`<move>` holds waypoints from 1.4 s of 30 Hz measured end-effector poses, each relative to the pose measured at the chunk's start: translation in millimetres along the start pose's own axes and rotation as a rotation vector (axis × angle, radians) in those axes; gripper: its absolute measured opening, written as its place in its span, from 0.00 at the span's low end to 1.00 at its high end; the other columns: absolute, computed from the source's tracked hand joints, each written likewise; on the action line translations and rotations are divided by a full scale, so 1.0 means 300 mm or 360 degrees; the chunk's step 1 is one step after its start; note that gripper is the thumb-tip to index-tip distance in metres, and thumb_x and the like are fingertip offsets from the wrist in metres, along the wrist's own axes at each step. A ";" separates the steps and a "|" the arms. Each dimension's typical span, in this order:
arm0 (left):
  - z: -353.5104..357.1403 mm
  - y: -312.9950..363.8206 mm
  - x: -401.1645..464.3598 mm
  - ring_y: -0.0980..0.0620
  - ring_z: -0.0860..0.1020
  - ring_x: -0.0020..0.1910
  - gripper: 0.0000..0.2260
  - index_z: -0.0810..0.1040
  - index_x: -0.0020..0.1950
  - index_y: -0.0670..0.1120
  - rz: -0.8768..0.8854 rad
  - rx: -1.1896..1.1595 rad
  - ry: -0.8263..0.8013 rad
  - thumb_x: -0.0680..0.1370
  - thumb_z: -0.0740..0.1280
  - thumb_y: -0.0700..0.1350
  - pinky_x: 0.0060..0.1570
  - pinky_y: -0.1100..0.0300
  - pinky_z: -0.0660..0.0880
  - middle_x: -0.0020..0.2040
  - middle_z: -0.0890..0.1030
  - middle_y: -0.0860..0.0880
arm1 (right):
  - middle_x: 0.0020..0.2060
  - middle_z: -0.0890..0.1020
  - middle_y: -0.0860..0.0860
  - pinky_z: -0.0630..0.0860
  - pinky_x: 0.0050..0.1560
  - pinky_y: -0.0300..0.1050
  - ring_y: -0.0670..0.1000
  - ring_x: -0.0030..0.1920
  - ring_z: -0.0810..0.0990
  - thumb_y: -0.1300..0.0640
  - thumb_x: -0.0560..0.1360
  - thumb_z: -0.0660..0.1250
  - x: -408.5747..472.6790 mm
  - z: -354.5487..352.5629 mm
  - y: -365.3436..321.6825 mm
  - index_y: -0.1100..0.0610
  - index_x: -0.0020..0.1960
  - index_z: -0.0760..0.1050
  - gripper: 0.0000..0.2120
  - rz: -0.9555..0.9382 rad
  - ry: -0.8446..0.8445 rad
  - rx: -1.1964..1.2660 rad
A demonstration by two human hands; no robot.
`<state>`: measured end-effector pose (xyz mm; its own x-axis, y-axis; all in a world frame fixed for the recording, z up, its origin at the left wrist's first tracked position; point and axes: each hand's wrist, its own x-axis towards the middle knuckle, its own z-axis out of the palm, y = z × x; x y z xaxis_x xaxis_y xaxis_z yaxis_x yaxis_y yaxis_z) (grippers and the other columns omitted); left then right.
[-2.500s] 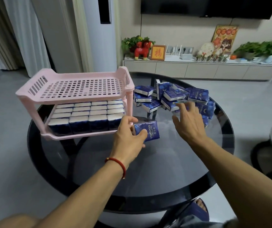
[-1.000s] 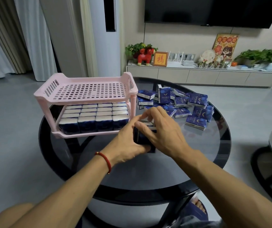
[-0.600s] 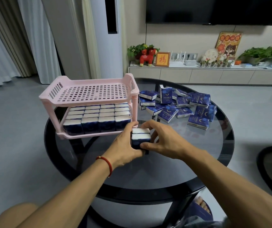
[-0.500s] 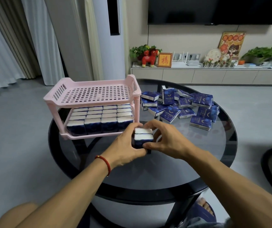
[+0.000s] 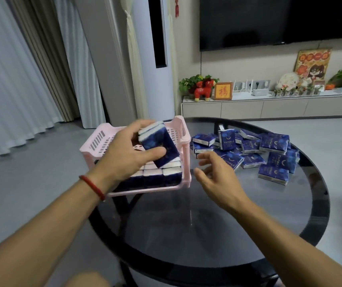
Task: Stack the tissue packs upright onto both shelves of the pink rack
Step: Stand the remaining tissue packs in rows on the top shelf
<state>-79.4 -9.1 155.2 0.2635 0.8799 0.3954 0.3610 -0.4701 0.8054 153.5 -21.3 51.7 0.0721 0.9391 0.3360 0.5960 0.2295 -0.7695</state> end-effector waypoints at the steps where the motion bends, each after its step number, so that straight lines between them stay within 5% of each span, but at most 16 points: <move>1: -0.020 0.007 0.048 0.54 0.83 0.55 0.27 0.78 0.65 0.53 -0.0021 0.0034 0.0030 0.68 0.80 0.41 0.57 0.61 0.79 0.57 0.84 0.53 | 0.56 0.78 0.46 0.80 0.56 0.44 0.43 0.50 0.79 0.51 0.79 0.68 0.015 0.017 0.005 0.51 0.68 0.71 0.18 0.0015 -0.0009 -0.0018; 5: -0.034 -0.006 0.268 0.48 0.82 0.55 0.26 0.75 0.66 0.48 -0.0180 0.0337 -0.0089 0.71 0.78 0.35 0.54 0.53 0.82 0.57 0.81 0.47 | 0.54 0.78 0.45 0.76 0.51 0.36 0.39 0.48 0.77 0.53 0.78 0.69 0.064 0.073 0.002 0.53 0.67 0.72 0.18 0.0014 0.0041 -0.0014; 10: 0.039 -0.098 0.429 0.44 0.82 0.55 0.25 0.76 0.63 0.47 -0.0248 0.0564 -0.0314 0.70 0.78 0.33 0.51 0.59 0.79 0.58 0.81 0.42 | 0.47 0.81 0.43 0.81 0.50 0.49 0.43 0.45 0.80 0.52 0.79 0.66 0.095 0.117 -0.003 0.50 0.55 0.76 0.06 0.0086 0.0029 0.0010; 14: 0.058 -0.162 0.497 0.44 0.82 0.56 0.24 0.75 0.61 0.51 -0.0243 0.0511 -0.0283 0.71 0.78 0.34 0.58 0.52 0.81 0.58 0.81 0.44 | 0.42 0.79 0.46 0.78 0.47 0.52 0.48 0.42 0.78 0.52 0.80 0.64 0.096 0.130 0.009 0.53 0.48 0.72 0.06 0.0022 -0.0026 -0.0093; 20: 0.069 -0.193 0.544 0.47 0.80 0.58 0.26 0.73 0.63 0.56 -0.0201 0.0546 -0.0380 0.73 0.77 0.36 0.56 0.57 0.79 0.60 0.80 0.47 | 0.51 0.82 0.47 0.81 0.52 0.54 0.49 0.49 0.81 0.49 0.82 0.62 0.105 0.120 0.028 0.54 0.58 0.75 0.10 0.0029 -0.0103 -0.0036; 29: 0.055 -0.202 0.546 0.47 0.78 0.59 0.32 0.71 0.70 0.53 -0.0207 0.0604 -0.0441 0.72 0.77 0.34 0.47 0.65 0.75 0.61 0.78 0.49 | 0.52 0.81 0.47 0.81 0.53 0.53 0.48 0.50 0.81 0.50 0.83 0.62 0.098 0.116 0.033 0.53 0.58 0.74 0.09 0.0014 -0.0130 -0.0045; 39: 0.057 -0.192 0.539 0.45 0.77 0.64 0.47 0.57 0.82 0.55 -0.0320 0.0621 -0.0434 0.71 0.80 0.38 0.61 0.56 0.77 0.70 0.74 0.46 | 0.57 0.80 0.47 0.81 0.56 0.51 0.48 0.53 0.80 0.51 0.83 0.61 0.099 0.116 0.038 0.52 0.62 0.73 0.10 -0.0012 -0.0149 -0.0037; 42: 0.057 -0.192 0.528 0.47 0.79 0.60 0.48 0.56 0.82 0.55 -0.0326 0.0584 -0.0413 0.71 0.80 0.39 0.52 0.63 0.77 0.69 0.75 0.45 | 0.56 0.80 0.46 0.81 0.54 0.46 0.46 0.51 0.80 0.50 0.83 0.61 0.098 0.113 0.040 0.52 0.63 0.73 0.10 -0.0024 -0.0140 -0.0075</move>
<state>-43.2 156.0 164.0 0.3515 0.9323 0.0848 0.7075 -0.3238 0.6281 135.6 17.6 33.9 -0.0066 0.9549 0.2968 0.6336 0.2336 -0.7375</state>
